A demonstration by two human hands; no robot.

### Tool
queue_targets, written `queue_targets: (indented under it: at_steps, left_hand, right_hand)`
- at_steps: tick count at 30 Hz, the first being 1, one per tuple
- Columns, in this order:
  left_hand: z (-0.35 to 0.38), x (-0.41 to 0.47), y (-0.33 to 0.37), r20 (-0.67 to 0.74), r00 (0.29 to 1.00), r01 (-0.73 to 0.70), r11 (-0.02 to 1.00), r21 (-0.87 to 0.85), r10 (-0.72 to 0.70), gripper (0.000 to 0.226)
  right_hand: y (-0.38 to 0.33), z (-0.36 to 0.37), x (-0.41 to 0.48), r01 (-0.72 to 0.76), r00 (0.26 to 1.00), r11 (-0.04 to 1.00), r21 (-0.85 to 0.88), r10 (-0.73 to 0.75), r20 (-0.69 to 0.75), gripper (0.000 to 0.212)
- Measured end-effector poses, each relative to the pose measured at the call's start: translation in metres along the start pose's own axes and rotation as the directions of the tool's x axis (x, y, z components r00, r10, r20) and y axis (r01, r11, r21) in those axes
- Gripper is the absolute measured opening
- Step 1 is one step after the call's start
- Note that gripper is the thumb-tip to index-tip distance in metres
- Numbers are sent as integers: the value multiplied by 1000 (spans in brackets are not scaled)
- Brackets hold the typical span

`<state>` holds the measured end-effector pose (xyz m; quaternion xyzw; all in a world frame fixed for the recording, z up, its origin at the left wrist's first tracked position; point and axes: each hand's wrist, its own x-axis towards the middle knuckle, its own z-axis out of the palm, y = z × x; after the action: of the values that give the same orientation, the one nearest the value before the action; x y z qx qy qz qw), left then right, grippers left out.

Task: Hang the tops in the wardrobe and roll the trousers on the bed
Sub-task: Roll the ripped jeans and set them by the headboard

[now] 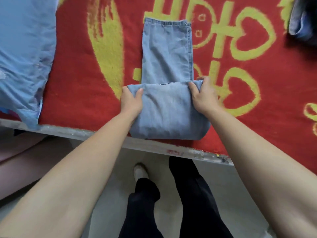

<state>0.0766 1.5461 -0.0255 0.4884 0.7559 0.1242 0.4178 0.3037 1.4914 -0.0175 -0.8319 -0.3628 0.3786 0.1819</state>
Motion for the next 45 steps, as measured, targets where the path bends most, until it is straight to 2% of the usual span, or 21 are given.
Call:
queue_targets:
  at_steps: [4, 8, 11, 17, 23, 26, 30, 32, 35, 40, 43, 45]
  left_hand:
    - [34, 17, -8, -141, 990, 20, 984, 178, 6, 48]
    - [48, 29, -10, -180, 984, 66, 930, 362, 0, 53]
    - [47, 33, -8, -150, 988, 79, 902, 425, -16, 52]
    - [40, 45, -6, -34, 998, 54, 894, 445, -43, 42]
    - [31, 42, -3, 10, 1000, 21, 896, 444, -29, 40]
    - [26, 35, -5, -13, 1000, -19, 926, 377, 26, 37]
    - [22, 37, -1, -12, 995, -91, 959, 270, 98, 35]
    - [19, 52, 6, -5, 989, -145, 963, 227, 150, 38]
    - [13, 78, 24, 13, 994, -107, 988, 107, 106, 45]
    - [24, 126, 80, 55, 998, 8, 993, -120, -1, 41]
    - [29, 147, 121, 207, 978, 93, 938, -333, -23, 26]
    - [24, 154, 145, 317, 948, 161, 875, -457, -9, 18]
  right_hand:
    - [13, 27, 31, 43, 999, 997, -64, -41, 30, 49]
    - [16, 38, 42, 71, 997, 978, -196, -64, 43, 52]
    - [12, 37, 44, 52, 996, 966, -252, -32, 82, 55]
    - [9, 37, 44, 3, 992, 970, -241, 28, 123, 59]
    - [7, 32, 41, 39, 994, 962, -269, -10, 108, 54]
    - [9, 28, 34, 76, 997, 957, -279, -64, 52, 48]
    - [9, 29, 26, -18, 998, 970, -243, 4, -60, 44]
    - [4, 25, 33, -13, 989, 962, -271, -28, -145, 45]
    - [-16, 17, 63, 10, 978, 966, -258, -63, -197, 50]
    - [-77, 9, 146, -81, 991, 995, -65, 73, -114, 59]
    - [-106, 4, 175, -135, 991, 991, 9, 135, -16, 67]
    - [-115, -4, 181, -144, 989, 989, 30, 143, 39, 60]
